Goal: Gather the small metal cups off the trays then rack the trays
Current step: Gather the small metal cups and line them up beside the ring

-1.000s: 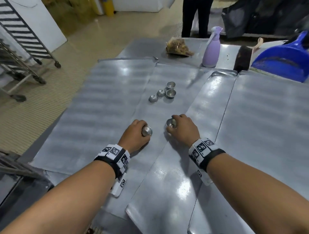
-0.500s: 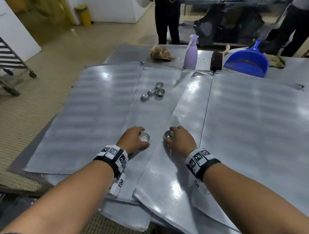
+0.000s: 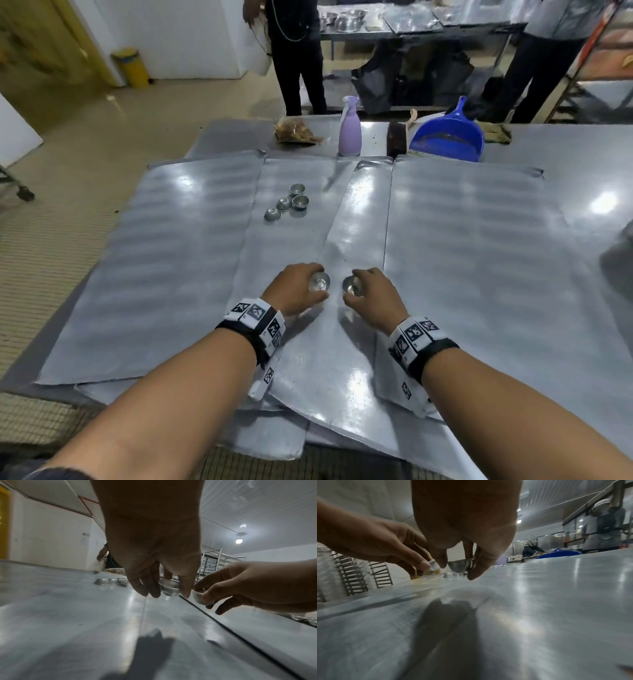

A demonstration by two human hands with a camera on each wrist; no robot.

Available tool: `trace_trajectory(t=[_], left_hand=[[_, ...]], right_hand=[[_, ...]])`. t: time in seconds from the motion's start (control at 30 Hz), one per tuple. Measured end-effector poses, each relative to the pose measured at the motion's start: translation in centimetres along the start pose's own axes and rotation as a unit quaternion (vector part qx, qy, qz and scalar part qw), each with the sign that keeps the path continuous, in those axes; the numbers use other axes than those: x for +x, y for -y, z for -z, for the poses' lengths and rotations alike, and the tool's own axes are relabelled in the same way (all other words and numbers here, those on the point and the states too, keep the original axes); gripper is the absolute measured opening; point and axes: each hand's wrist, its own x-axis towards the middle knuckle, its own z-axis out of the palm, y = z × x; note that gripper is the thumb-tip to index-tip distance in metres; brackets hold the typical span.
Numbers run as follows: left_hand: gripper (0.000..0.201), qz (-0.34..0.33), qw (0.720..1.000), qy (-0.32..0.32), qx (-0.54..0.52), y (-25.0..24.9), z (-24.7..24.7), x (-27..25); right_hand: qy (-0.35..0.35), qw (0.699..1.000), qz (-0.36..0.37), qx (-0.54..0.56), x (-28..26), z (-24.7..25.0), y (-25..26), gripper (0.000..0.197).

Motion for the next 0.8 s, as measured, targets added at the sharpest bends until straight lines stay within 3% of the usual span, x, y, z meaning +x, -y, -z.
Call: trace_trajectory(t=[0.43, 0.8], left_hand=[[0.046, -0.123, 0.989, 0.065, -0.04, -15.5, -8.3, 1.5], [0.042, -0.191, 0.976, 0.093, -0.038, -33.8, -19.6, 1.4]], right_hand=[[-0.128, 0.985, -0.111, 0.045, -9.9, 10.2, -10.7, 0.054], [-0.194, 0.966, -0.169, 0.038, -20.4, 22.0, -25.2, 0.055]])
